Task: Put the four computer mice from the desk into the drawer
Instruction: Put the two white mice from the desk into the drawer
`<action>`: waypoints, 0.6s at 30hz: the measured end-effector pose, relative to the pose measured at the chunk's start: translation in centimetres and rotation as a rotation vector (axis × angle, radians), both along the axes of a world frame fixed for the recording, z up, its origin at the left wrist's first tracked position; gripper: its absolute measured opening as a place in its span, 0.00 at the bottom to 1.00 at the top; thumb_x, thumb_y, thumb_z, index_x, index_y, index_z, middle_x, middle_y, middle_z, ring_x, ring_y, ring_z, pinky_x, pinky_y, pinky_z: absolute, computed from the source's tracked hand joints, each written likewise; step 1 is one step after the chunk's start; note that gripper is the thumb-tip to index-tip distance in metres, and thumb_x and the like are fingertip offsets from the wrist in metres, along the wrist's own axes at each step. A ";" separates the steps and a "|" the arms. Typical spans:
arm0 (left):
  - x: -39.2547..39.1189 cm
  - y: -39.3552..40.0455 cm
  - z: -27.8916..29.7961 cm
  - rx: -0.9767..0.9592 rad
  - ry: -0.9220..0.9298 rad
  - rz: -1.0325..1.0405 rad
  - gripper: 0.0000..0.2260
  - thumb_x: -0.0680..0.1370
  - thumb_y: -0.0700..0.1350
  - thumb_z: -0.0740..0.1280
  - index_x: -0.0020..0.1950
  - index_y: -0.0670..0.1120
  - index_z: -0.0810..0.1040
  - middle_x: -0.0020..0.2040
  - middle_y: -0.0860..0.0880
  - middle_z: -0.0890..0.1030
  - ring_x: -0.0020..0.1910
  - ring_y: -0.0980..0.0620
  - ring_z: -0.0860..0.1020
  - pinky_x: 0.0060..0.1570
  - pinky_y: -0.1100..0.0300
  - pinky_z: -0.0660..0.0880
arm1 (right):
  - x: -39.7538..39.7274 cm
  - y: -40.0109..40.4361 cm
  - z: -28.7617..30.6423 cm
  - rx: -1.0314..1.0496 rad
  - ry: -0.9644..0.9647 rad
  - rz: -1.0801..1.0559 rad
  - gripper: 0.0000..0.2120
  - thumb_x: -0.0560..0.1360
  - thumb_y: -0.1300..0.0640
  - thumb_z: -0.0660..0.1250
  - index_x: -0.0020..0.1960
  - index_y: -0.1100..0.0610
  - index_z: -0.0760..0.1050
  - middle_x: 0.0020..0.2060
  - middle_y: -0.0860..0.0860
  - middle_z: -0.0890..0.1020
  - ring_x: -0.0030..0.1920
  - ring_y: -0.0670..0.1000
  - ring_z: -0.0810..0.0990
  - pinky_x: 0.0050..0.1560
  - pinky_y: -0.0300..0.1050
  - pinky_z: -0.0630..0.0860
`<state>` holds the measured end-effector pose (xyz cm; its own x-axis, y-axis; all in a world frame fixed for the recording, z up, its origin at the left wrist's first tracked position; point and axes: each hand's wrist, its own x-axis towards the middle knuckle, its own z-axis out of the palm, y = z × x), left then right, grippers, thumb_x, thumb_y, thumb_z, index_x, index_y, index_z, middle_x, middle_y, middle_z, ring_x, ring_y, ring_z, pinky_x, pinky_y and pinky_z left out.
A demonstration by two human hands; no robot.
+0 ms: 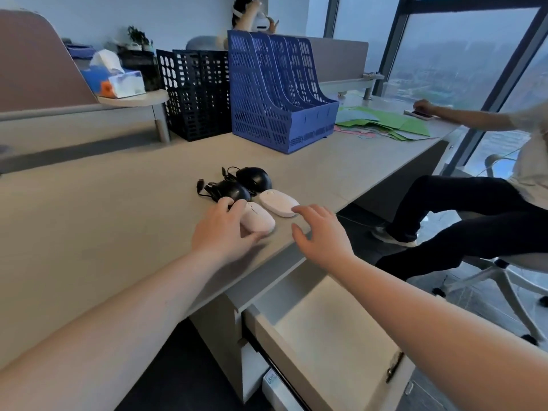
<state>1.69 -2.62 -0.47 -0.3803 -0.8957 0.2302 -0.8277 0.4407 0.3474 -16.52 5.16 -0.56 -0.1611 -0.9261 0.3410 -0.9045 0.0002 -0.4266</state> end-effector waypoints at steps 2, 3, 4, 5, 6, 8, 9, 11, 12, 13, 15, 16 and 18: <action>-0.5 -0.9 -0.3 0.117 0.044 0.026 0.36 0.66 0.68 0.68 0.67 0.51 0.67 0.63 0.47 0.70 0.62 0.44 0.71 0.57 0.50 0.73 | 0.3 -2.9 0.2 0.063 -0.053 -0.025 0.23 0.77 0.53 0.62 0.71 0.52 0.67 0.65 0.52 0.74 0.66 0.55 0.69 0.63 0.48 0.69; -0.9 -1.4 -0.4 0.158 0.048 0.029 0.36 0.66 0.68 0.68 0.67 0.51 0.67 0.63 0.46 0.71 0.63 0.45 0.72 0.58 0.50 0.72 | 0.3 -4.2 0.3 0.105 -0.082 -0.041 0.25 0.76 0.51 0.62 0.72 0.52 0.64 0.67 0.53 0.73 0.68 0.56 0.68 0.65 0.51 0.68; -1.2 -1.8 -0.3 0.197 0.047 0.027 0.37 0.65 0.68 0.68 0.68 0.50 0.66 0.64 0.46 0.71 0.64 0.44 0.71 0.60 0.50 0.72 | 0.2 -5.5 0.4 0.153 -0.108 -0.058 0.27 0.76 0.50 0.63 0.73 0.51 0.62 0.69 0.54 0.71 0.69 0.57 0.67 0.66 0.54 0.68; -1.5 -2.2 -0.1 0.233 0.049 0.023 0.37 0.66 0.67 0.69 0.69 0.49 0.66 0.65 0.45 0.71 0.64 0.44 0.71 0.61 0.51 0.70 | 0.2 -6.7 0.5 0.203 -0.126 -0.072 0.29 0.75 0.47 0.64 0.74 0.50 0.60 0.70 0.54 0.70 0.70 0.58 0.66 0.67 0.56 0.68; -1.7 -2.6 0.0 0.265 0.054 0.018 0.38 0.66 0.66 0.69 0.69 0.48 0.65 0.65 0.45 0.71 0.65 0.44 0.70 0.62 0.51 0.69 | 0.2 -7.7 0.6 0.248 -0.139 -0.080 0.32 0.74 0.45 0.65 0.75 0.50 0.59 0.70 0.55 0.69 0.70 0.59 0.66 0.67 0.57 0.68; -2.2 -3.3 0.3 0.296 0.047 0.004 0.38 0.65 0.65 0.71 0.69 0.47 0.66 0.65 0.44 0.72 0.65 0.44 0.71 0.63 0.51 0.69 | 0.3 -9.0 0.7 0.312 -0.168 -0.080 0.35 0.73 0.41 0.66 0.75 0.50 0.58 0.70 0.55 0.71 0.70 0.59 0.68 0.66 0.56 0.68; -2.5 -3.6 0.4 0.291 0.029 0.002 0.38 0.64 0.66 0.71 0.67 0.47 0.68 0.64 0.45 0.73 0.63 0.44 0.71 0.62 0.51 0.70 | 0.4 -9.4 0.8 0.328 -0.182 -0.075 0.36 0.73 0.39 0.66 0.75 0.50 0.58 0.69 0.55 0.72 0.69 0.59 0.70 0.65 0.54 0.69; -2.8 -3.9 0.8 0.264 -0.059 0.028 0.39 0.60 0.70 0.69 0.63 0.48 0.71 0.60 0.46 0.76 0.61 0.44 0.71 0.60 0.50 0.72 | 0.4 -9.7 1.0 0.334 -0.177 -0.069 0.35 0.73 0.38 0.65 0.73 0.52 0.60 0.67 0.55 0.75 0.66 0.59 0.73 0.62 0.51 0.72; -2.9 -3.9 1.0 0.250 -0.128 0.049 0.41 0.57 0.73 0.68 0.62 0.50 0.71 0.59 0.47 0.77 0.62 0.45 0.70 0.59 0.49 0.71 | 0.3 -9.6 1.1 0.333 -0.163 -0.069 0.35 0.73 0.38 0.65 0.73 0.53 0.61 0.66 0.56 0.76 0.65 0.59 0.74 0.60 0.51 0.72; -3.0 -3.8 1.2 0.235 -0.203 0.064 0.44 0.54 0.75 0.67 0.62 0.51 0.70 0.59 0.48 0.77 0.62 0.45 0.70 0.59 0.49 0.70 | 0.2 -9.4 1.1 0.337 -0.153 -0.070 0.35 0.73 0.39 0.66 0.73 0.54 0.61 0.66 0.56 0.75 0.66 0.59 0.74 0.61 0.51 0.72; -3.3 -3.5 1.4 0.193 -0.300 0.077 0.44 0.54 0.76 0.65 0.62 0.51 0.70 0.60 0.49 0.76 0.64 0.45 0.69 0.60 0.48 0.68 | -0.3 -8.6 1.2 0.351 -0.147 -0.076 0.36 0.73 0.42 0.67 0.75 0.54 0.58 0.69 0.55 0.73 0.68 0.59 0.72 0.63 0.52 0.71; -3.4 -3.2 1.3 0.177 -0.309 0.089 0.44 0.55 0.76 0.65 0.62 0.50 0.71 0.61 0.49 0.75 0.64 0.45 0.69 0.60 0.48 0.68 | -0.6 -8.0 1.1 0.361 -0.148 -0.076 0.37 0.73 0.43 0.67 0.76 0.54 0.57 0.70 0.55 0.72 0.69 0.58 0.71 0.65 0.52 0.71; -3.9 -2.2 1.2 0.172 -0.290 0.120 0.45 0.56 0.76 0.65 0.63 0.48 0.70 0.63 0.48 0.73 0.66 0.46 0.67 0.60 0.48 0.67 | -1.4 -6.6 0.9 0.374 -0.147 -0.077 0.38 0.73 0.44 0.67 0.77 0.54 0.56 0.71 0.56 0.71 0.70 0.59 0.70 0.66 0.52 0.70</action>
<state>-2.18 -4.85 0.75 -0.2976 -0.9542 -0.0299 -0.9450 0.2900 0.1510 -17.88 -1.40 0.32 -0.2571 -0.9652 -0.0484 -0.8251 0.2453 -0.5090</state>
